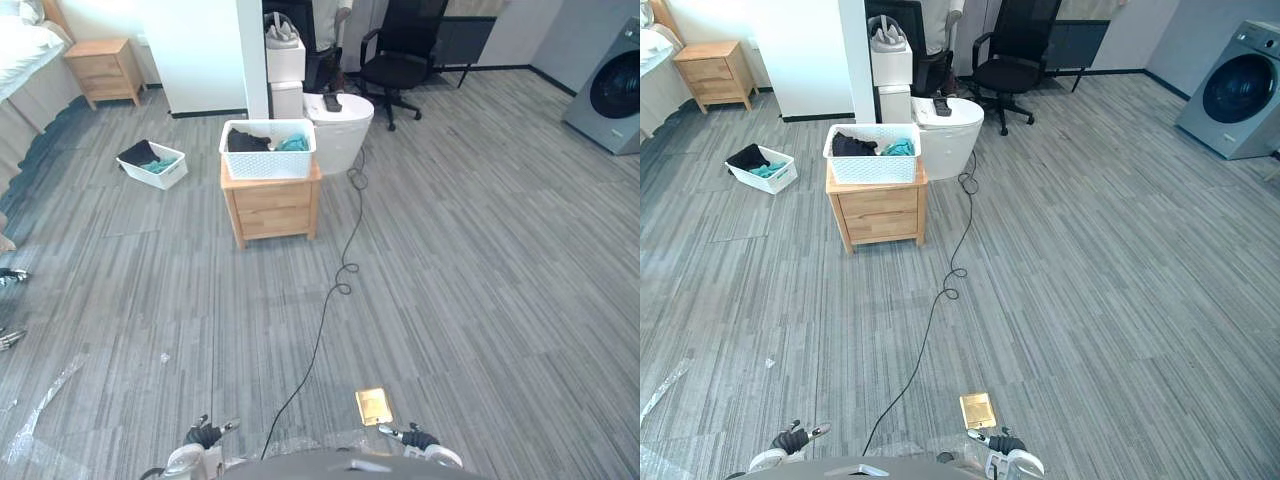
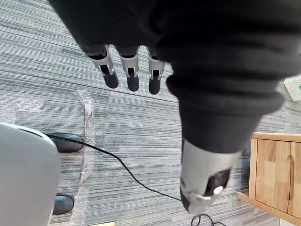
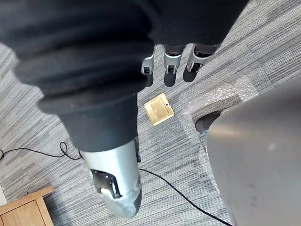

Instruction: Pick up the laundry basket with both hands and put the clothes into the washing machine.

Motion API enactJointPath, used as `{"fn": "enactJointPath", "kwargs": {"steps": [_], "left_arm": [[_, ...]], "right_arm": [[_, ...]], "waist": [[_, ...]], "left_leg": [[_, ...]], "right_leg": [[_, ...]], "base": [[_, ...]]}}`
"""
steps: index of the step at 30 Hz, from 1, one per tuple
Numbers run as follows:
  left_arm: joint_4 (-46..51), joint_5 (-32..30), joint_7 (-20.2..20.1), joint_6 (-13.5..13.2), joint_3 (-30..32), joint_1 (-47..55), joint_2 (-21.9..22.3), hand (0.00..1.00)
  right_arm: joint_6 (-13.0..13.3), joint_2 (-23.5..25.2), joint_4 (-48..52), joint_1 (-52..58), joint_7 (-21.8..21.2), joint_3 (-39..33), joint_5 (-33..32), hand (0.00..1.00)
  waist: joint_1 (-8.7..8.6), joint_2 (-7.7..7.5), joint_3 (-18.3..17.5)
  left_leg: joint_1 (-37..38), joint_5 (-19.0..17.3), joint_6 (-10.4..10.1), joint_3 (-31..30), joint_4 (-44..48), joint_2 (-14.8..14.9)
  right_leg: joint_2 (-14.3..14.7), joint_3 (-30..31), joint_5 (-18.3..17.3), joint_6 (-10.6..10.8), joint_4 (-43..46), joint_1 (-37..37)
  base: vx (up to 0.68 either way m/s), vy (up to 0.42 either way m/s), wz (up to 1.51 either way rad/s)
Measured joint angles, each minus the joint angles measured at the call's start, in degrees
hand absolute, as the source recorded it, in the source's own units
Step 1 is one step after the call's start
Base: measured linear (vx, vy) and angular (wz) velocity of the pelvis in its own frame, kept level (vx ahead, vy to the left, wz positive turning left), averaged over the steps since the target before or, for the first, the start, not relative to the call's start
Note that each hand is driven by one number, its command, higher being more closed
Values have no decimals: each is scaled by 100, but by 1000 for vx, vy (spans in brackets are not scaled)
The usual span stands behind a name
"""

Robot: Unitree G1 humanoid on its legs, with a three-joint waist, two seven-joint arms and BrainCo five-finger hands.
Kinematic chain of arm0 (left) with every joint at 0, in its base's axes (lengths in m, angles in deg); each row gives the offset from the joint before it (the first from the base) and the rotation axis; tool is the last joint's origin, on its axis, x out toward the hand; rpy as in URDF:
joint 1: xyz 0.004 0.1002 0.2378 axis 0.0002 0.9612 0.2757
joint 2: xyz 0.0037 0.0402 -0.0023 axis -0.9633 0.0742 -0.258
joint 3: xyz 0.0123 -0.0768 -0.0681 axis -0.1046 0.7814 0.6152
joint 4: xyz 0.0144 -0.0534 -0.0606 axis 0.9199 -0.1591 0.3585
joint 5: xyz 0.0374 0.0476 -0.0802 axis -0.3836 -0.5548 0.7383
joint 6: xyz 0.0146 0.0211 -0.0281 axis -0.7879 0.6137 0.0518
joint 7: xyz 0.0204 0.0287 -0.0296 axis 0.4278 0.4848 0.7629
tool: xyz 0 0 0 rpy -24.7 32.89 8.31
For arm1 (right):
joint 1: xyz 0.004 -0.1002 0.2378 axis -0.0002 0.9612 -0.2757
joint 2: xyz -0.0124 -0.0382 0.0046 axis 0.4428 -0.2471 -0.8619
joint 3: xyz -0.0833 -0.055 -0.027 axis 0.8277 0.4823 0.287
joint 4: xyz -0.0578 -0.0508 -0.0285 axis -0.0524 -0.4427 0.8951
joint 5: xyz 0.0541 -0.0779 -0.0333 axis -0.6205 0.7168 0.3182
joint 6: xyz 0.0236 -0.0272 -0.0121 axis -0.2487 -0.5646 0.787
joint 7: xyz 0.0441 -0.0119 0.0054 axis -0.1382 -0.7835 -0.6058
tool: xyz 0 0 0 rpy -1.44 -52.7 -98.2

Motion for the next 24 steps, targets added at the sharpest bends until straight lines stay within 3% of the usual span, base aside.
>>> {"fn": "enactJointPath", "kwargs": {"steps": [3,5,6,7,8,10,12,13,14,15,16,17,18,19,20,21,23,24], "left_arm": [[97,4,0,1,49,-1,7,0],[146,0,-7,17,123,-45,82,0],[232,1,-7,27,249,-99,125,0],[274,1,-7,32,302,-100,124,0],[361,6,-1,69,509,-99,57,0],[394,2,2,99,587,-98,5,0],[449,-7,-6,125,568,-115,70,0],[449,-29,-8,126,561,-154,123,0],[444,-116,-35,121,497,-235,154,0],[427,-123,-62,121,446,-317,169,0],[419,-132,-92,122,448,-343,180,0],[406,-203,-129,123,460,-342,201,0],[319,-263,-153,125,531,-215,225,0],[328,-288,-165,123,595,-208,207,0],[335,-297,-153,129,759,-169,313,0],[341,-275,-157,135,940,-165,363,0],[510,-139,-161,131,1080,-118,508,0],[582,-96,-161,124,1066,-115,511,0]], "right_arm": [[-5,29,25,-32,2,-84,-16,0],[-7,51,275,126,4,-282,-55,0],[-4,87,465,185,3,-353,-100,0],[15,128,565,191,2,-359,-131,0],[29,205,715,180,-15,-341,-273,0],[34,275,732,171,-29,-341,-284,0],[78,297,760,159,-65,-474,-317,0],[82,327,759,155,-84,-657,-341,0],[72,351,688,138,-133,-933,-340,0],[21,332,587,89,-151,-1165,-324,0],[-3,319,541,73,-154,-1270,-320,0],[-21,247,454,104,-154,-1429,-311,0],[-116,186,454,268,-154,-1478,-263,0],[-131,210,454,354,-150,-1483,-247,0],[-152,132,483,356,-149,-1578,-242,0],[-176,111,605,333,-143,-1558,-242,0],[-162,104,844,177,-103,-1442,-276,0],[-177,115,840,133,-102,-1303,-281,0]], "waist": [[42,-77,73],[34,-136,109],[104,-129,178],[111,-117,222],[116,-239,391],[155,-345,401],[129,-347,404],[76,-335,399],[29,-332,398],[-10,-320,397],[-39,-300,407],[-134,-199,433],[-204,-19,393],[-206,-52,374],[-156,192,385],[-122,263,412],[51,450,534],[101,451,561]], "left_leg": [[-63,-92,44,-48,1,-87],[-11,-290,120,38,6,-132],[57,-323,166,7,19,-133],[77,-338,184,-27,122,-131],[131,-587,234,-188,553,-122],[170,-904,194,-227,882,0],[271,-1145,153,-306,1021,72],[338,-1234,134,-361,1004,106],[392,-1373,115,-453,993,131],[472,-1482,28,-569,962,156],[504,-1572,-8,-649,952,178],[694,-1754,-154,-795,949,328],[876,-1924,-469,-843,1232,598],[785,-2004,-609,-869,1664,631],[352,-2040,-877,-793,3011,920],[-444,-1203,-1005,-713,4744,1085],[-1320,264,-1139,-662,6721,1354],[-1511,209,-1081,-607,7166,1409]], "right_leg": [[-104,-101,-288,157,432,-239],[-360,-407,-706,491,1568,-593],[-421,-436,-709,437,2954,-1196],[-452,-436,-588,360,3683,-1495],[-513,-476,-667,330,5085,-2095],[-498,-697,-857,280,5532,-2478],[-498,-1031,-925,180,5026,-2727],[-507,-1254,-937,144,4360,-2735],[-487,-1518,-821,106,3289,-2701],[-409,-1633,-488,100,2167,-2644],[-369,-1646,-320,102,1670,-2584],[-236,-1632,-112,91,1379,-2467],[-2,-1634,29,-202,1367,-2265],[88,-1604,310,-439,1303,-2134],[304,-1634,340,-506,1392,-1888],[413,-1702,74,-670,1373,-1635],[608,-1523,-37,-911,1198,-1015],[651,-1409,-40,-1058,1160,-788]], "base": [[7,3,18],[54,19,78],[64,30,76],[132,21,82],[158,3,69],[211,17,47],[280,43,10],[403,7,18],[567,-35,36],[525,-66,42],[588,-117,65],[693,-167,89],[747,-187,93],[802,-225,63],[753,-232,26],[725,-244,5],[697,-220,-27],[681,-185,-54]]}}
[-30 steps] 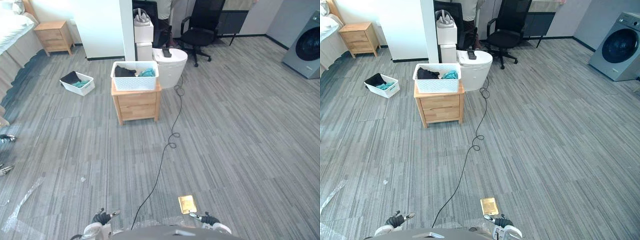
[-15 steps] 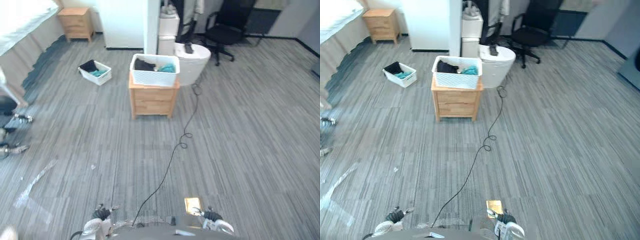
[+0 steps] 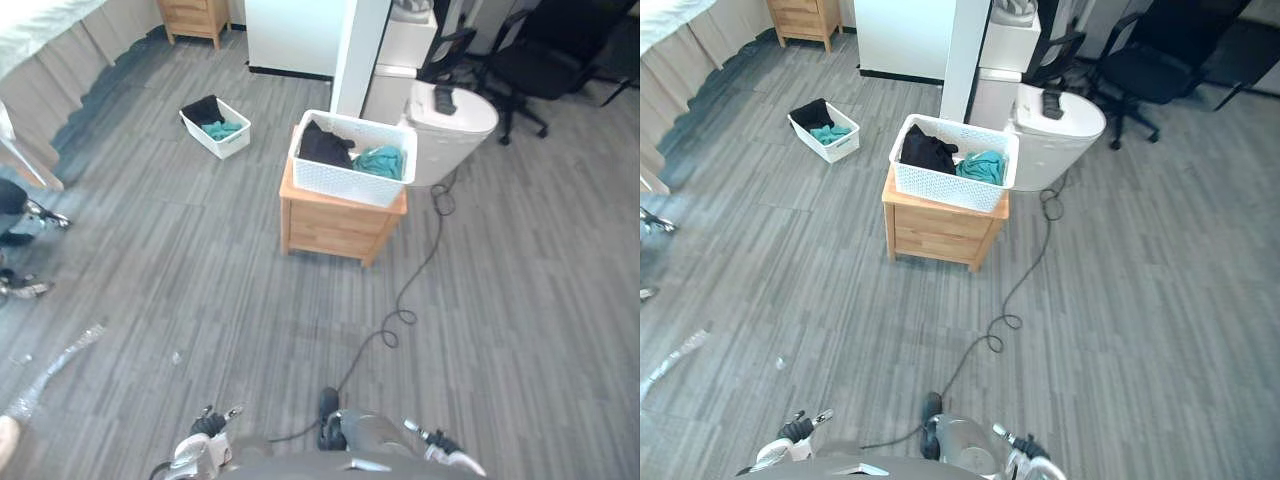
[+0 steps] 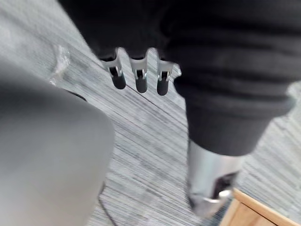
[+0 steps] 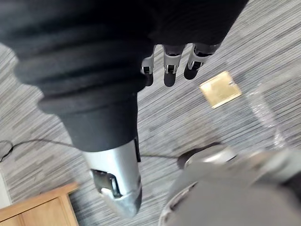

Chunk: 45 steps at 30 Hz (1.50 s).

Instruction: Pick up the laundry basket with both hands and put the clothes into the washing machine.

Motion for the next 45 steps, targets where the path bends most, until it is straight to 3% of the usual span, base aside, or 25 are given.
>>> {"fn": "enactJointPath", "kwargs": {"steps": [1,3,5,6,7,8,9,10,11,12,13,14,15,18,21,23,24,27,28,29,32,33,38,41,45], "left_arm": [[128,1,3,-5,-72,8,-20,0],[332,2,11,-56,-305,48,-76,0],[461,110,29,-163,-425,22,-129,0],[465,136,32,-189,-437,22,-138,0],[442,172,59,-218,-460,49,-157,0],[350,172,70,-221,-605,203,-134,0],[200,185,53,-222,-646,247,-189,0],[107,192,72,-199,-567,219,-319,0],[-57,190,92,-184,-503,211,-483,0],[-94,191,93,-183,-504,223,-534,0],[-150,183,119,-150,-516,220,-614,0],[-160,170,139,-123,-550,220,-630,0],[-217,130,154,-87,-635,214,-642,0],[-193,94,153,-53,-860,62,-594,0],[-21,104,147,-67,-948,-39,-431,0],[-10,104,124,-113,-947,-23,-293,0],[-8,105,127,-127,-939,-10,-302,0],[57,156,147,-144,-731,140,-392,0],[10,160,172,-149,-708,176,-353,0],[-120,157,173,-154,-716,167,-284,0],[-427,147,165,-169,-787,158,-89,0],[-480,139,167,-170,-798,160,-91,0],[-326,262,212,-157,-764,203,-264,0],[937,1007,368,-156,-291,517,-399,0],[2112,1439,443,-215,323,739,-882,0]], "right_arm": [[2,36,-14,-181,1,381,13,0],[49,68,67,-394,91,915,-64,0],[177,186,59,-858,178,1172,-230,0],[214,187,76,-932,193,1306,-256,0],[266,232,83,-999,183,1441,-292,0],[319,186,71,-919,183,1534,-292,0],[322,241,55,-878,185,1629,-291,0],[315,321,59,-859,171,1688,-288,0],[307,321,61,-583,176,1585,-279,0],[303,320,43,-443,186,1520,-268,0],[298,313,14,-285,184,1457,-246,0],[298,295,-14,-208,181,1454,-228,0],[312,201,-41,-135,144,1402,-213,0],[298,118,-55,-89,107,1195,-165,0],[234,148,-134,-7,108,773,-197,0],[222,192,-153,-9,104,525,-188,0],[209,205,-169,-12,104,493,-182,0],[172,282,-366,35,99,525,-167,0],[160,249,-438,23,102,619,-164,0],[139,125,-507,23,101,688,-164,0],[117,-146,-502,34,106,811,-171,0],[118,-198,-507,60,109,863,-180,0],[139,-208,-40,94,219,983,-640,0],[224,-201,1923,377,565,929,-930,0],[457,-241,3502,483,824,577,-916,0]], "waist": [[82,-88,46],[190,-206,35],[342,-273,20],[363,-272,19],[399,-277,22],[462,34,-136],[522,31,-146],[461,-201,-122],[290,-496,-133],[309,-615,-128],[302,-759,-112],[260,-763,-90],[161,-707,-51],[96,-532,-28],[30,-549,-40],[1,-556,-59],[7,-575,-77],[83,-840,-273],[142,-780,-348],[133,-607,-483],[-58,-193,-635],[-59,-146,-662],[-77,-184,-650],[-115,-321,-560],[-114,-360,-561]], "left_leg": [[-292,-243,103,129,511,-2],[-781,-687,389,438,419,-8],[-1394,-1122,457,794,-1304,-83],[-1480,-1122,445,818,-1945,-132],[-1365,-933,311,866,-3478,-350],[-929,-549,181,792,-4973,-491],[-832,-103,1029,626,-5002,-659],[-749,-194,956,688,-4980,-815],[-537,-376,1166,724,-5022,-1077],[-341,-441,1201,775,-5141,-1209],[93,-532,1253,860,-5404,-1425],[295,-591,1264,875,-5460,-1473],[789,-627,1253,854,-5612,-1538],[1482,-626,1248,770,-6002,-1538],[1840,-749,1053,590,-6200,-1503],[1850,-866,877,515,-6193,-1364],[1857,-888,842,477,-6187,-1327],[1891,-1097,509,418,-6181,-1244],[1935,-1156,426,440,-6182,-1126],[1932,-1203,352,445,-6171,-916],[1837,-1237,271,416,-6170,-575],[1841,-1228,262,412,-6165,-525],[1698,-1219,246,287,-6174,-379],[1428,-1263,235,292,-6197,-370],[1384,-1282,214,428,-6181,-357]], "right_leg": [[1,195,-19,-65,-101,501],[-116,624,-44,-88,-502,1203],[-372,1102,-207,35,-757,1588],[-449,1177,-303,108,-780,1653],[-590,1260,-523,277,-814,1818],[-425,1354,-570,354,-862,1930],[-419,1555,-722,421,-731,1976],[-611,1548,-823,507,-567,1963],[-833,1648,-1026,848,450,1658],[-921,1765,-1079,1050,1124,1409],[-1031,1903,-938,1637,2604,875],[-1051,1863,-801,1961,3312,630],[-1076,1629,-716,2118,4488,94],[-1393,744,-1068,1738,4709,-524],[-1804,290,-1231,1529,3239,-620],[-1913,403,-839,1333,1645,-609],[-1892,469,-662,1308,1350,-607],[-1861,562,583,1488,218,-453],[-1776,545,429,1552,59,-300],[-1569,436,442,1527,-310,-126],[-1178,245,616,1466,-1166,291],[-1107,202,650,1448,-1302,375],[-922,121,844,1360,-1729,480],[-922,158,977,1300,-1757,179],[-905,235,1037,1279,-1777,97]], "base": [[540,-96,-57],[651,-52,-68],[684,120,-104],[676,202,-107],[631,243,-117],[668,299,-143],[551,292,-104],[590,330,-25],[555,289,19],[726,346,14],[487,228,-10],[519,244,-14],[301,137,-9],[320,125,10],[231,10,42],[295,-82,51],[299,-160,47],[270,-254,16],[264,-345,-24],[248,-319,-26],[195,-252,1],[145,-219,10],[-22,-106,10],[-121,-41,-4],[-92,-35,-14]]}}
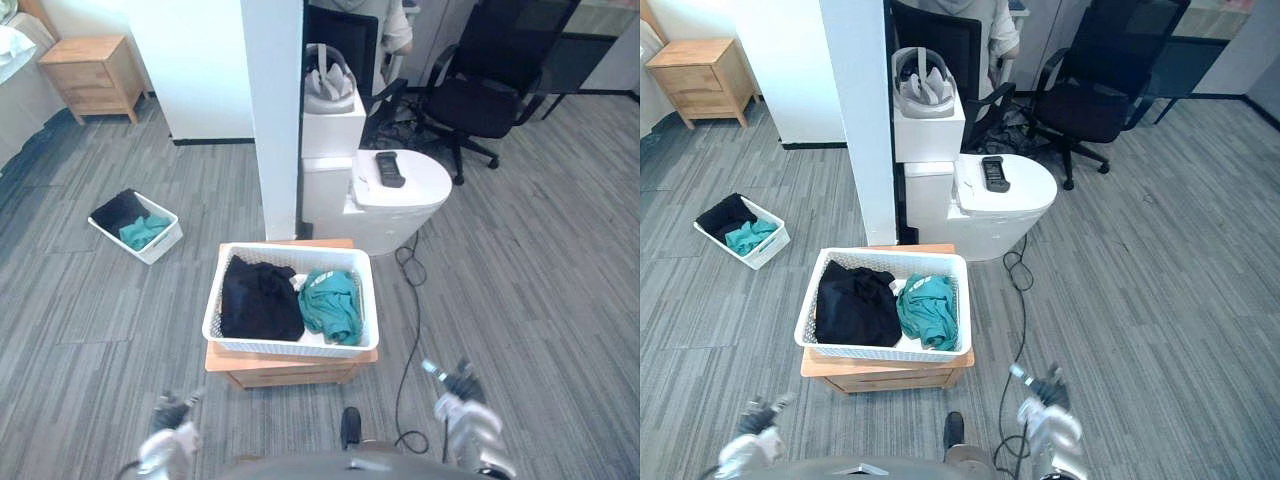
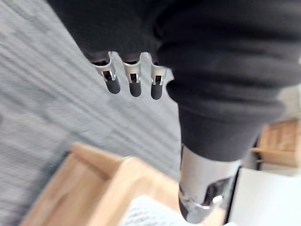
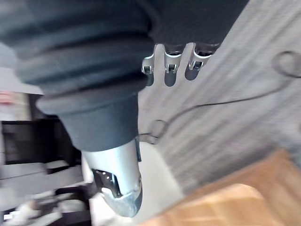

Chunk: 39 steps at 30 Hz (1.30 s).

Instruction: Pick up the laundry basket with both hands and put the clothes into the washing machine.

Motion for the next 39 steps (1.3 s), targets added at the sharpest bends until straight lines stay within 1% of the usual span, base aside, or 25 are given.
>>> {"fn": "enactJointPath", "kwargs": {"steps": [2,3,4,5,7,9,10,12,13,14,15,16,17,18,20,21,23,26,29,32,35,36,39], "left_arm": [[602,79,18,-59,435,-17,-431,0],[706,91,15,-63,509,-27,-547,0],[838,92,9,-71,646,-94,-777,0],[843,58,19,-70,722,-231,-1014,0],[831,-95,24,-69,765,-429,-1278,0],[766,-314,55,-67,741,-864,-1600,0],[765,-383,67,-67,717,-1018,-1725,0],[721,-467,73,-70,480,-1484,-2068,0],[665,-481,71,-70,388,-1647,-2156,0],[458,-509,64,-64,143,-2027,-2324,0],[310,-526,59,-59,-26,-2242,-2393,0],[229,-539,51,-47,-138,-2381,-2423,0],[62,-540,35,-41,-381,-2675,-2459,0],[-5,-540,14,-31,-485,-2804,-2462,0],[-162,-541,-38,4,-813,-3157,-2464,0],[-183,-541,-35,6,-888,-3235,-2467,0],[-394,-539,-35,15,-1203,-3621,-2467,0],[-694,-534,-31,29,-1536,-4042,-2463,0],[-1033,-512,-26,71,-1734,-4465,-2337,0],[-1164,-437,-9,94,-1836,-4875,-2151,0],[-1306,-350,40,122,-1897,-5206,-1938,0],[-1328,-309,98,149,-1897,-5355,-1808,0],[-1474,-303,237,162,-1896,-5570,-1712,0]], "right_arm": [[117,-99,657,-11,22,-103,73,0],[126,-145,767,-16,17,-104,74,0],[125,-243,950,-27,9,-101,79,0],[126,-346,1090,-78,0,-94,84,0],[126,-533,1097,-224,-3,-30,101,0],[123,-809,1082,-472,-10,148,253,0],[122,-894,1081,-593,-10,263,263,0],[120,-1074,1040,-893,-20,530,297,0],[118,-1133,1027,-981,-29,610,297,0],[117,-1270,843,-1288,-67,832,297,0],[110,-1371,629,-1505,-105,988,294,0],[97,-1420,493,-1648,-126,1075,293,0],[79,-1508,231,-1939,-139,1260,284,0],[54,-1534,124,-2067,-150,1335,276,0],[-41,-1559,-202,-2487,-221,1550,213,0],[-47,-1563,-304,-2593,-222,1592,176,0],[-149,-1588,-705,-2992,-219,1675,46,0],[-250,-1652,-1135,-3553,-207,1737,-30,0],[-290,-1763,-1385,-3921,-204,1965,-32,0],[-392,-1768,-1462,-4223,-204,2149,74,0],[-402,-1760,-1498,-4646,-205,2360,80,0],[-403,-1751,-1580,-4823,-203,2411,81,0],[-408,-1732,-1643,-4940,-194,2456,81,0]], "waist": [[2,28,13],[1,34,12],[6,33,-9],[22,10,-19],[34,61,23],[65,167,122],[74,186,136],[86,155,222],[90,144,275],[84,99,413],[88,64,445],[89,41,476],[93,17,629],[95,12,707],[106,10,1013],[107,6,1108],[112,12,1367],[114,17,1665],[88,41,1782],[63,46,1943],[52,49,1973],[38,50,1986],[42,47,1989]], "left_leg": [[-54,4,-8,34,4,6],[-81,9,-12,41,4,6],[-186,23,-20,50,19,0],[-268,46,-26,71,19,-14],[-355,74,-27,123,29,-36],[-351,93,-23,164,41,-43],[-376,95,-26,181,42,-48],[-507,108,-25,178,99,-77],[-537,121,-18,174,115,-84],[-567,161,-8,168,116,-110],[-661,172,-1,171,142,-137],[-753,173,1,168,195,-168],[-862,173,2,159,302,-188],[-892,174,4,156,345,-200],[-1137,171,4,139,541,-216],[-1186,167,1,138,597,-215],[-1478,154,-15,124,811,-194],[-1735,103,-55,143,1054,-155],[-1963,26,-54,192,1252,-105],[-2070,-72,-66,263,1447,-35],[-2281,-107,-65,360,1551,-18],[-2360,-135,-66,391,1610,14],[-2417,-166,-76,438,1632,56]], "right_leg": [[18,52,20,15,0,-80],[19,57,32,15,0,-115],[15,76,95,-39,-1,-225],[10,87,132,-49,0,-322],[5,108,215,-29,0,-425],[17,208,257,-52,3,-468],[17,221,270,-59,7,-508],[-7,225,324,-72,26,-613],[-18,226,346,-76,31,-631],[-57,229,388,-77,32,-665],[-83,244,425,-81,33,-757],[-105,251,451,-80,33,-817],[-146,259,504,-86,34,-888],[-162,261,532,-86,35,-920],[-193,292,613,-109,37,-1066],[-194,292,630,-116,37,-1087],[-192,290,692,-139,38,-1271],[-159,352,746,-144,39,-1449],[-136,396,812,-148,40,-1616],[-80,448,831,-147,40,-1659],[-67,558,907,-140,41,-1891],[-43,577,945,-150,41,-1968],[-1,631,956,-159,42,-2023]], "base": [[-52,-40,-13],[-39,-32,-10],[-25,-26,-11],[-26,-22,-12],[-15,-9,-11],[-1,-2,-15],[-12,-6,-13],[-28,-8,-3],[-69,-12,2],[-79,-11,1],[-111,-6,1],[-80,2,2],[-76,6,6],[-96,5,6],[-117,5,6],[-109,-2,6],[-120,-9,7],[-113,-1,-6],[-109,30,-14],[-97,41,-10],[-90,30,-19],[-89,34,-16],[-49,28,-7]]}}
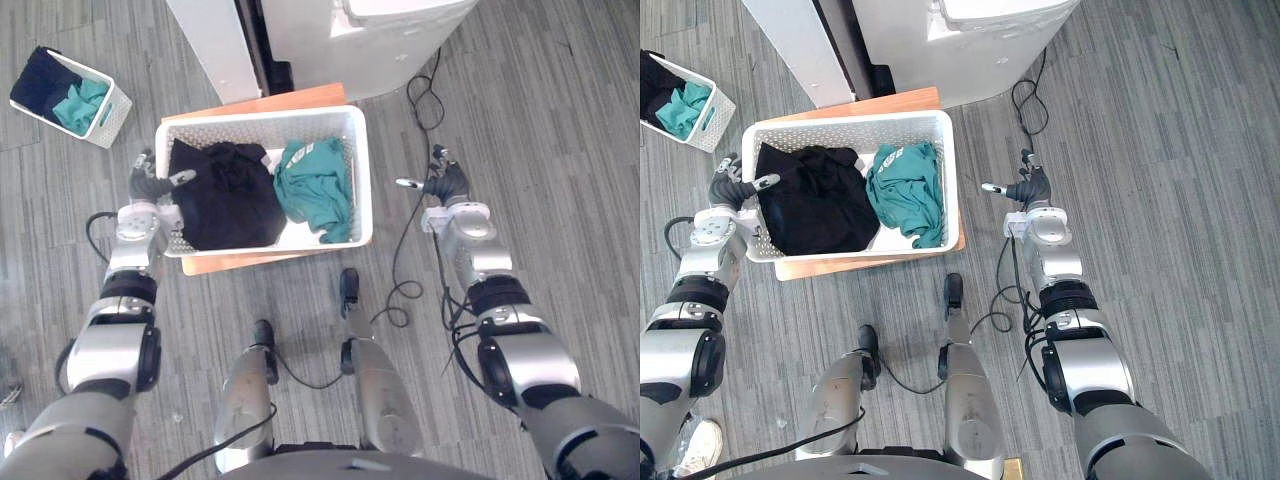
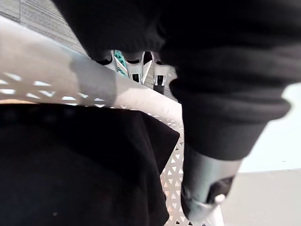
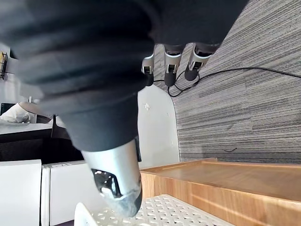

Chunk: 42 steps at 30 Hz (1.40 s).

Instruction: Pick up the laundry basket with both hands and put the clothes into the washing machine.

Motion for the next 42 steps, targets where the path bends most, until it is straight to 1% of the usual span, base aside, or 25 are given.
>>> {"fn": "enactJointPath", "kwargs": {"steps": [6,7,9,12,14,19,20,28,30,33,38,42], "left_arm": [[-18,44,147,1,68,-78,124,0],[-28,54,178,1,71,-110,173,0],[-78,142,241,-1,123,-115,186,0],[-118,219,255,0,181,-115,253,0],[-134,218,260,1,187,-116,331,0],[-283,211,323,54,296,-97,466,0],[-283,203,367,55,295,-98,478,0],[-280,-24,443,74,298,-87,559,0],[-278,-25,467,69,292,-67,565,0],[-278,-27,477,69,262,-41,575,0],[-239,-24,475,66,180,53,584,0],[-216,-26,475,65,92,97,594,0]], "right_arm": [[-7,189,-56,-247,-1,120,67,0],[-27,214,-129,-306,-2,123,196,0],[-92,209,-316,-451,28,116,223,0],[-116,226,-511,-582,82,209,232,0],[-138,244,-703,-644,77,241,436,0],[-208,241,-1049,-786,76,198,444,0],[-223,236,-1153,-860,75,91,445,0],[-250,348,-1293,-881,-21,26,454,0],[-251,347,-1293,-881,-21,68,459,0],[-261,349,-1293,-881,-25,121,665,0],[-337,348,-1292,-882,-21,190,677,0],[-352,342,-1270,-881,0,49,678,0]], "waist": [[13,0,0],[29,0,0],[30,0,0],[45,0,0],[77,0,0],[80,1,0],[75,2,-1],[101,10,-4],[90,10,-4],[83,11,-5],[68,27,-14],[59,34,-18]], "left_leg": [[-124,-73,1,52,75,41],[-143,-73,1,52,75,40],[-147,-74,2,51,74,39],[-168,-75,4,38,73,35],[-213,-74,5,-2,84,33],[-269,-67,14,-105,82,-13],[-315,-58,21,-128,82,-29],[-421,-37,26,-134,66,-76],[-415,-38,29,-126,69,-89],[-414,-39,30,-121,75,-93],[-419,-41,29,-96,97,-93],[-440,-82,52,-73,184,-90]], "right_leg": [[42,80,7,4,1,-139],[43,81,8,4,1,-160],[43,82,9,4,1,-164],[42,79,9,4,1,-177],[39,50,8,4,1,-193],[8,5,5,7,0,-210],[-7,-19,5,7,0,-244],[-49,-35,15,18,1,-353],[-60,-11,20,25,0,-354],[-59,11,22,29,1,-357],[-54,45,25,35,1,-370],[-51,76,37,53,1,-371]], "base": [[-63,38,-8],[-63,30,0],[-63,31,0],[-72,30,2],[-75,20,7],[-76,30,8],[-71,30,8],[-62,30,2],[-63,39,-2],[-78,29,-2],[-72,15,-2],[-77,16,-4]]}}
